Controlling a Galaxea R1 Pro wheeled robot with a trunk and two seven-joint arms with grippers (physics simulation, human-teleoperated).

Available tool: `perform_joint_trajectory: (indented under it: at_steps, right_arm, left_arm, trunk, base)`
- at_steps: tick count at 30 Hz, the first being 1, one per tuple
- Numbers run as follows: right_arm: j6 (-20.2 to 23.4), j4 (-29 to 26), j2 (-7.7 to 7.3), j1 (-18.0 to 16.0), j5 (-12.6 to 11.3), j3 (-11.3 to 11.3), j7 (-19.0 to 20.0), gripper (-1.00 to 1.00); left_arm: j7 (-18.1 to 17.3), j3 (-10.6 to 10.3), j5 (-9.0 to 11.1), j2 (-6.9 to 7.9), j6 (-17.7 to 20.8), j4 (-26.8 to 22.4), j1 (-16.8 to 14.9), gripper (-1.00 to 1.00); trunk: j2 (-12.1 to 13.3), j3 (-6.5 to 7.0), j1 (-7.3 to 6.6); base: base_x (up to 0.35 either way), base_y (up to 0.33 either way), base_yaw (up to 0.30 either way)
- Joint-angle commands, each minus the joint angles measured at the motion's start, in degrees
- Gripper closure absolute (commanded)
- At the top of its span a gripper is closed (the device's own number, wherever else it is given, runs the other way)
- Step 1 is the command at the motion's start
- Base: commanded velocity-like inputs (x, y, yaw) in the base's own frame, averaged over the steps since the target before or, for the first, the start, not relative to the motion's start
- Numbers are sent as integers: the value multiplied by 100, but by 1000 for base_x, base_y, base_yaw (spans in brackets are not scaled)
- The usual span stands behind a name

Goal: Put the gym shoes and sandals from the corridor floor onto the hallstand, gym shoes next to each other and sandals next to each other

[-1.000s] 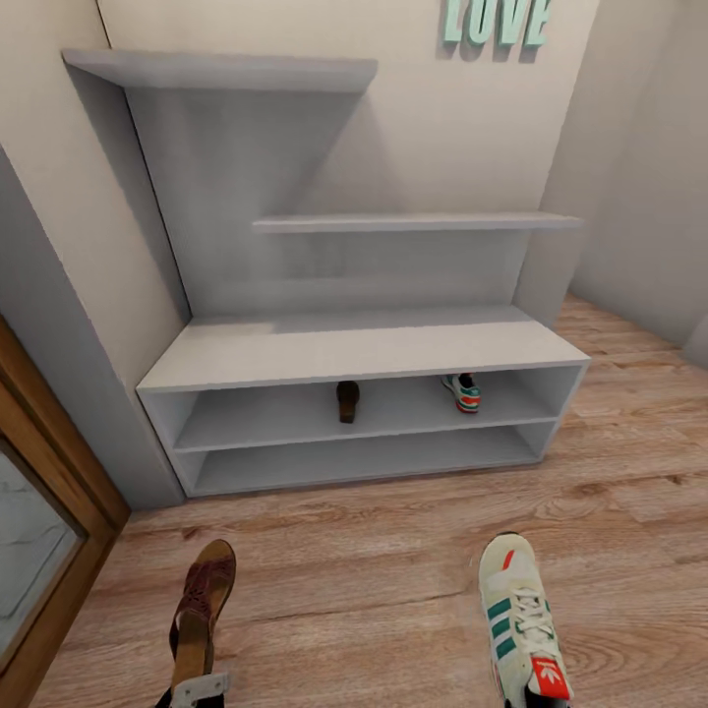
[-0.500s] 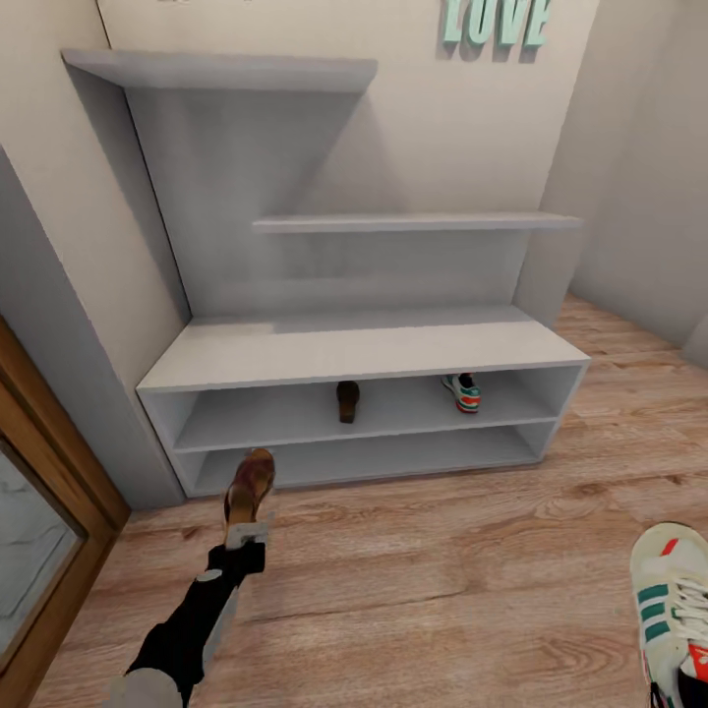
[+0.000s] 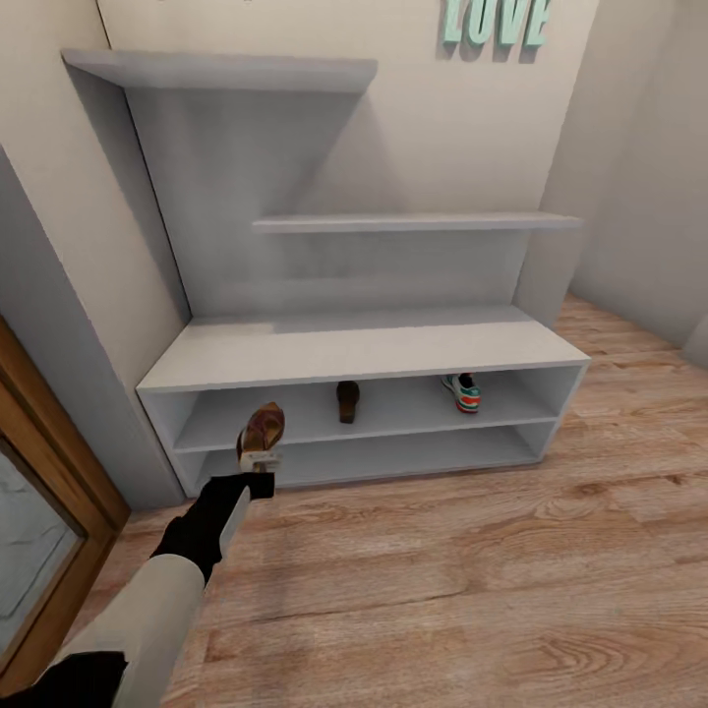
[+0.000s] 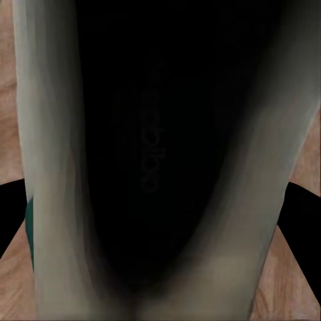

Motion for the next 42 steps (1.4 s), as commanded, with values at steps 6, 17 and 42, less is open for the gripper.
perform_joint_trajectory:
  at_steps: [6,17,42]
  right_arm:
    - [567,-268,-12,5,-116,-351,3,100]
    - [628,-353,58,5,-121,-362,17,100]
    - [629,-337,123,5,-94,-353,22,100]
  left_arm:
    - [-12,26,-45,-5,330,207,-310,100]
    - [6,20,-58,23,431,162,-240,100]
    - [-8,17,-26,33,430,155,-239,100]
  trunk:
    - [-2,-5,0]
    - [-2,-5,0]
    - [-844,-506,461]
  base:
    - [0,0,0]
    - [0,0,0]
    - [0,0,0]
